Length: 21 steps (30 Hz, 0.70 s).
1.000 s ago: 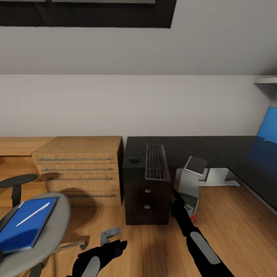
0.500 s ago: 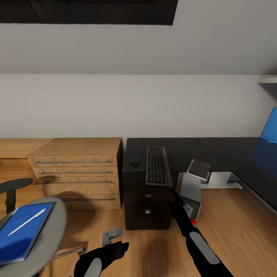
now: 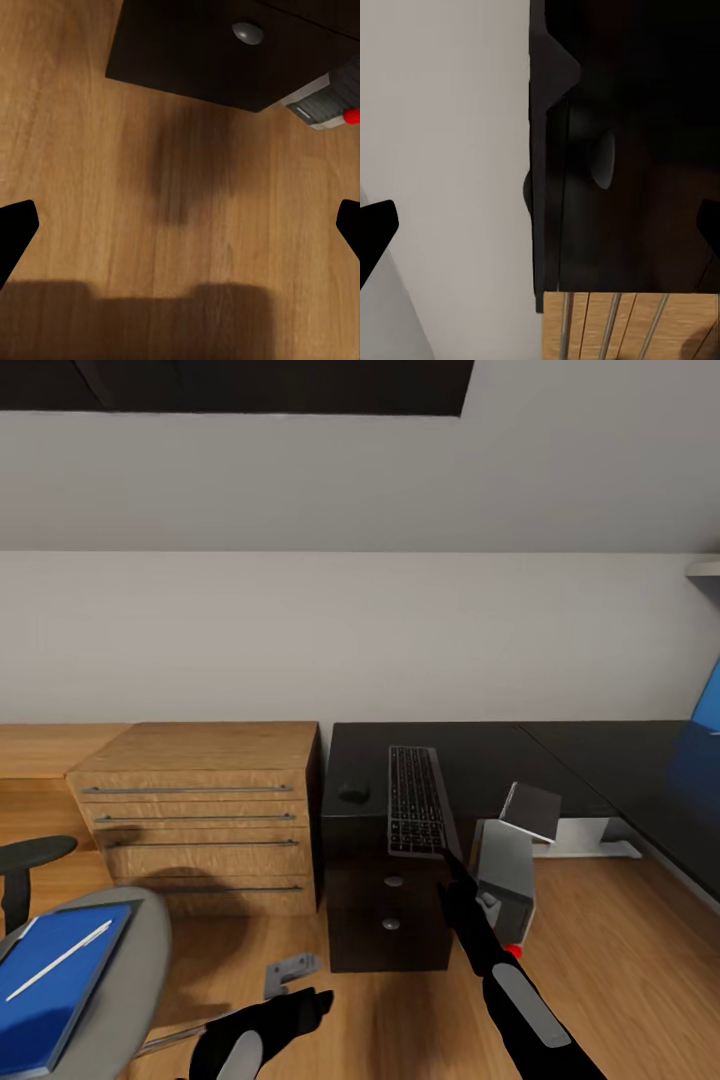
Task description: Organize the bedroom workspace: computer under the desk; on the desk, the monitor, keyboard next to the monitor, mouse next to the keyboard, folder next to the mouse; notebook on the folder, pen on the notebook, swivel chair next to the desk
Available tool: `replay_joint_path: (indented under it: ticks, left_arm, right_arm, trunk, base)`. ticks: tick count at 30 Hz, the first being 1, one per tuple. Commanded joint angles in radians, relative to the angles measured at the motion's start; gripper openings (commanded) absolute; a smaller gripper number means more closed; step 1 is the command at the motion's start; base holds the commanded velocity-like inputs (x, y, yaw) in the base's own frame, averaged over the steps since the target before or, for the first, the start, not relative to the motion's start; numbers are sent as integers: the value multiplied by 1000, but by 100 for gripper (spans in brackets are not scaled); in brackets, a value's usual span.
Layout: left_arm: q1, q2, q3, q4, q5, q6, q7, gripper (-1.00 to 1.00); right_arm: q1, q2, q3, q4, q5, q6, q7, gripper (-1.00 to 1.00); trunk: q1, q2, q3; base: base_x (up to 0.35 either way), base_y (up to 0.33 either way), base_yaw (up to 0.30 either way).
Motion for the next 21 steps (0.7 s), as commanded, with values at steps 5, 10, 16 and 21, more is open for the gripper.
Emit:
replay_joint_path:
  ticks: [5,10,16,21]
  left_arm:
    - [-1,15,-1,-2,12,0,9,100]
    - [-1,17,-1,-3,12,0,9,100]
    - [-1,17,-2,-4,12,-1,9,100]
    - [-1,18,-1,-4,12,0,10,100]
  right_arm:
    - [-1,-3,3,11,-9,4,2,100]
    - [-1,-3,3,25,-6,4,-3,100]
    - [-1,-3,3,30,9,4,-5,100]
    - [-1,-4,1,32,11,3,-5,100]
  trunk:
    - [0,0,-1]
    - [0,0,-1]
    - [0,0,-1]
    - [0,0,-1]
  base:
    - [12,6,0]
    - [1,1,0]
    - [117,81,0]
    - [79,52,0]
